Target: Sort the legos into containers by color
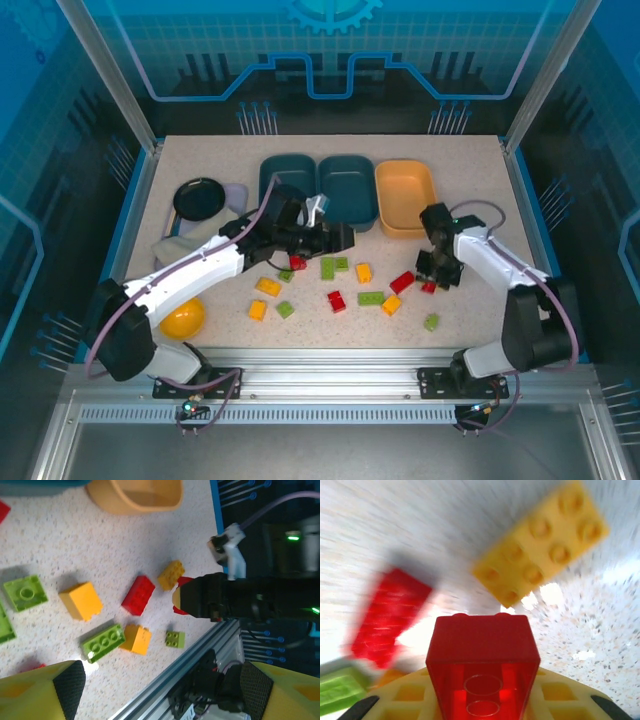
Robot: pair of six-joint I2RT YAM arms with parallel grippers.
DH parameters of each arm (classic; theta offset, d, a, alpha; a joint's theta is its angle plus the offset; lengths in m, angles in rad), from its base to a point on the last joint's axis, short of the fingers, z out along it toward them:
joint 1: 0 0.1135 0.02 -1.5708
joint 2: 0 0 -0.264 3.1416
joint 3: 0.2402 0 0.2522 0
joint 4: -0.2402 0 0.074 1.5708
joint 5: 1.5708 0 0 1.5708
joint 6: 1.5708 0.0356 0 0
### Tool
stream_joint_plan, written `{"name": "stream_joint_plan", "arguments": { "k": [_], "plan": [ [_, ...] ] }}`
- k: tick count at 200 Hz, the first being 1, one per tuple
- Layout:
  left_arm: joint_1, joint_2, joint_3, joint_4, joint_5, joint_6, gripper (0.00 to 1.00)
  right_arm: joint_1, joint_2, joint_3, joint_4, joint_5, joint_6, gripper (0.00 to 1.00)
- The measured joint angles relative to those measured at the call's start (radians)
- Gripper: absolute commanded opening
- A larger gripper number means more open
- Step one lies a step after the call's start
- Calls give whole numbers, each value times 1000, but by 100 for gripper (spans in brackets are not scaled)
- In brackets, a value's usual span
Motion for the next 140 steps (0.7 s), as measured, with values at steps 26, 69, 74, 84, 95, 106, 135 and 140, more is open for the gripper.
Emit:
{"name": "stream_joint_plan", "arguments": {
  "k": [26,69,74,84,95,106,135,140],
  "plan": [
    [21,42,126,-37,-39,-13,85,1,21,197,4,33,-18,25],
    [119,133,249,-84,-71,-42,85,-44,430,569,50,16,-76,26],
    [129,140,253,-92,-76,-45,85,-52,483,608,51,11,-82,26],
    [146,155,257,-113,-86,-51,84,-67,584,689,47,7,-91,27],
    [156,164,258,-139,-93,-63,84,-79,693,781,30,1,-102,31],
    [161,167,258,-168,-103,-66,84,-88,770,854,14,-7,-109,41],
    [162,148,244,-205,-122,-89,84,-92,861,952,-31,-18,-135,64],
    [163,139,235,-212,-126,-91,84,-91,860,953,-37,-21,-136,65]
  ]
}}
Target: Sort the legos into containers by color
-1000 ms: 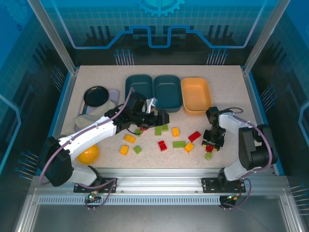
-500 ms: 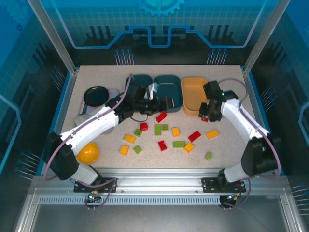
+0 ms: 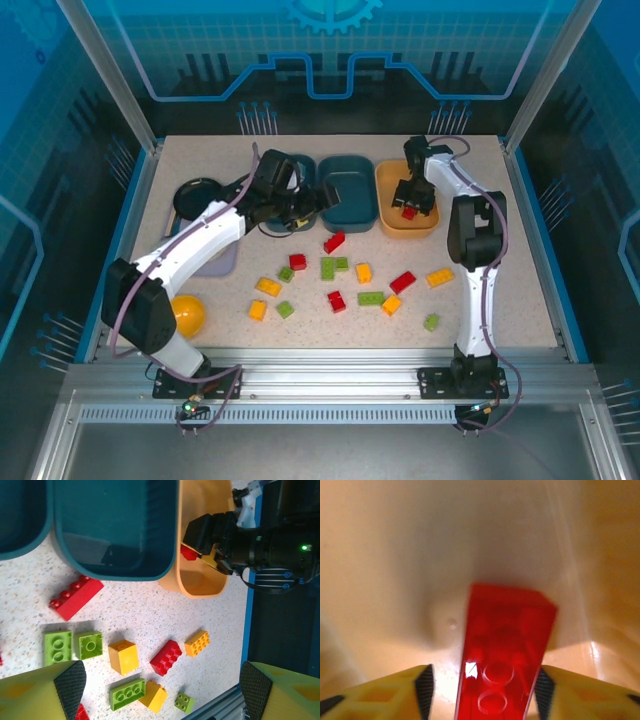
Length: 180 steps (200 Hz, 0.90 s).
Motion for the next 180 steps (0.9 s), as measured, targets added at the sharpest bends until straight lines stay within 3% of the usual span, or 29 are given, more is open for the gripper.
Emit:
{"name": "stream_joint_plan", "arguments": {
  "k": [38,71,108,143,180],
  "plan": [
    [33,-126,-89,-112,-53,-19,84,20,-141,-91,26,7,-23,66],
    [83,-157,-131,-233,-81,70,80,151,-560,-441,195,-19,-66,69],
    [64,-26,-163,-290,-97,302,75,341,-985,-885,489,-251,-85,75],
    [48,107,-163,-302,-145,463,72,406,-1136,-1180,613,-332,-72,76],
    [32,204,-156,-294,-199,565,71,427,-1232,-1231,621,-333,-63,76]
  ]
}}
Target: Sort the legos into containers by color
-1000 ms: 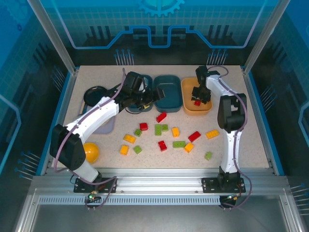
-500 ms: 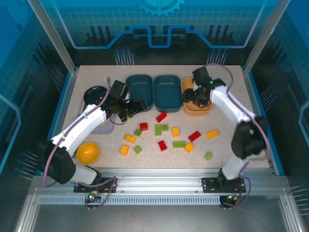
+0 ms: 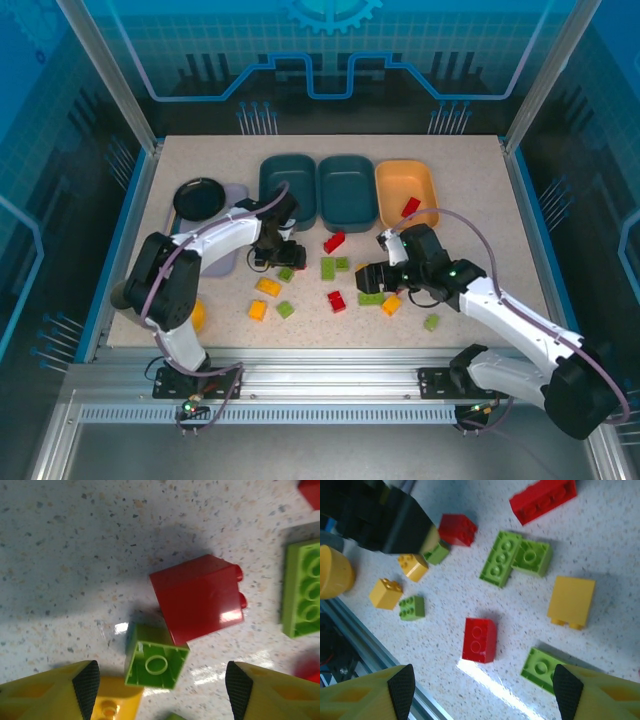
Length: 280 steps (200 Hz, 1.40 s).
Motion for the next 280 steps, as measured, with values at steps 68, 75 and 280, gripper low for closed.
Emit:
{"name": "stream_joint_plan", "arguments": {
  "k": [68,75,280],
  "plan": [
    [-20,45,0,15,-17,83,57,0,-3,0,14,29,34,75],
    [-24,47,-1,20,-17,89,54,0,3,0,14,33,38,75],
    [35,42,445,-85,-85,-41,28,-43,31,88,189,171,140,75]
  ]
}}
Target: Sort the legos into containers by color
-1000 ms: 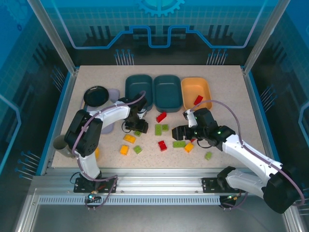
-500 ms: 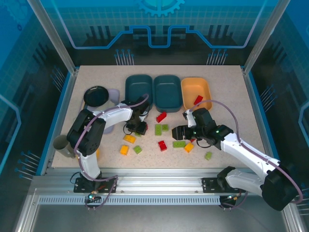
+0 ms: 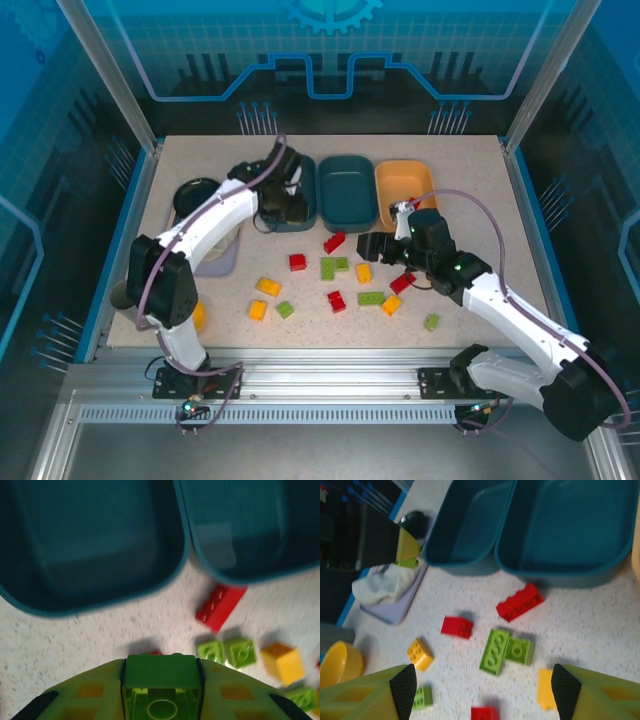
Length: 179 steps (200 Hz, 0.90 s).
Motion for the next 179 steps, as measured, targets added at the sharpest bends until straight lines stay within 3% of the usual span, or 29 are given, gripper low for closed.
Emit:
{"name": "stream_joint_plan", "arguments": {
  "k": [55,85,146,179],
  "plan": [
    [147,433,451,-64,-3,-83,30,-66,197,199,16,32,36,74],
    [190,604,573,-114,-2,-116,35,-71,221,248,-42,54,12,74],
    [192,653,602,-151,43,-156,62,-71,224,250,-221,109,-63,72],
    [192,616,601,-151,62,-180,70,-71,222,253,-299,138,-114,72]
  ]
}}
